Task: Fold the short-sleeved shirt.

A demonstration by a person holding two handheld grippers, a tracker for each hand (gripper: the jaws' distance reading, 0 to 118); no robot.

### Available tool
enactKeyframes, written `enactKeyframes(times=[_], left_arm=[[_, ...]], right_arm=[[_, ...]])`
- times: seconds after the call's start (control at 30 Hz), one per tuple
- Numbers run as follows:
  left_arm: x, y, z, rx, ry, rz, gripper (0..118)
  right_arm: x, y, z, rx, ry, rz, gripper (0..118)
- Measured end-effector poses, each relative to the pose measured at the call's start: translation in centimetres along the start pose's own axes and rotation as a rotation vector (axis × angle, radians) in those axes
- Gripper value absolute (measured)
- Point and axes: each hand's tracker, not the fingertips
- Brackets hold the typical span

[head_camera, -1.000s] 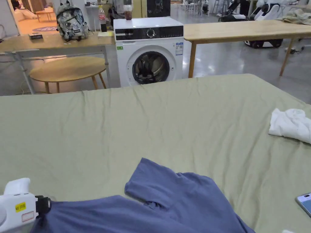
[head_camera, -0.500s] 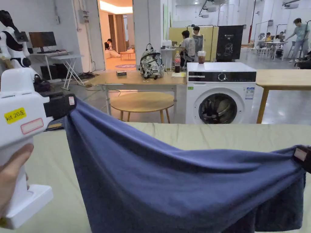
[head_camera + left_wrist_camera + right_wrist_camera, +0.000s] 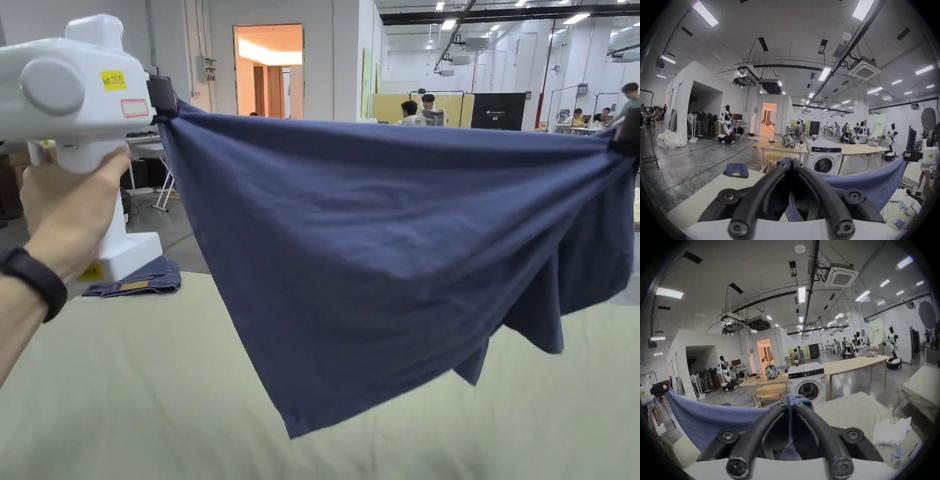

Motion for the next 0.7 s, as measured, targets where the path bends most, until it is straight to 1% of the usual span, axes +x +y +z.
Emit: enactKeyframes(times=[0.03, 0.07, 0.1, 0.13, 0.27, 0.3, 0.37, 0.47, 0.5, 0.53, 0.57, 0.6, 0.63, 0.67, 0.7], left_arm=[[0.1, -0.2, -0.9, -0.002, 0.004, -0.001, 0], [0.2, -0.4, -1.8, -0.011, 0.009, 0.002, 0], [-0.2, -0.7, -3.3, -0.015, 0.011, 0.003, 0], [-0.2, -1.3, -4.1, -0.022, 0.012, 0.004, 0], [0.2, -5.3, -6.0, -0.087, 0.002, 0.012, 0], [0.2, -7.1, -6.1, -0.112, 0.005, 0.013, 0], [-0.3, -11.1, -5.7, -0.180, -0.022, 0.023, 0], [-1.1, -19.0, -3.5, -0.255, -0.039, 0.095, 0], [-0.9, -22.0, -1.7, -0.319, -0.031, 0.115, 0], [-1.0, -24.7, -0.3, -0.358, -0.038, 0.129, 0], [-1.2, -27.2, 1.4, -0.353, -0.045, 0.146, 0], [-1.3, -29.6, 3.3, -0.401, -0.050, 0.150, 0], [-1.7, -32.2, 4.8, -0.420, -0.045, 0.189, 0], [-2.1, -34.2, 6.9, -0.448, -0.075, 0.230, 0], [-2.3, -36.1, 9.2, -0.486, -0.056, 0.229, 0]], right_arm=[[-0.3, 0.3, -1.0, -0.010, -0.030, 0.028, 1], [-0.5, 0.5, -2.3, -0.022, -0.036, 0.048, 1], [-0.4, 0.5, -3.2, -0.032, -0.029, 0.027, 1], [-0.3, 0.4, -4.3, -0.047, -0.042, 0.021, 1], [0.1, -2.9, -6.5, -0.091, -0.057, 0.018, 1], [0.5, -4.6, -6.9, -0.118, -0.051, 0.006, 1], [1.4, -8.3, -7.4, -0.165, -0.043, 0.014, 1], [3.2, -16.0, -6.2, -0.263, -0.043, 0.014, 1], [4.0, -18.9, -5.5, -0.297, -0.032, 0.004, 1], [4.8, -21.9, -4.4, -0.323, -0.034, -0.035, 1], [5.6, -24.7, -3.3, -0.356, -0.019, -0.061, 1], [6.4, -27.7, -1.7, -0.374, -0.007, -0.071, 1], [6.9, -30.4, 0.1, -0.380, -0.036, -0.077, 1], [7.5, -33.1, 2.0, -0.414, -0.050, -0.077, 1], [8.2, -35.5, 4.2, -0.440, -0.054, -0.123, 1]])
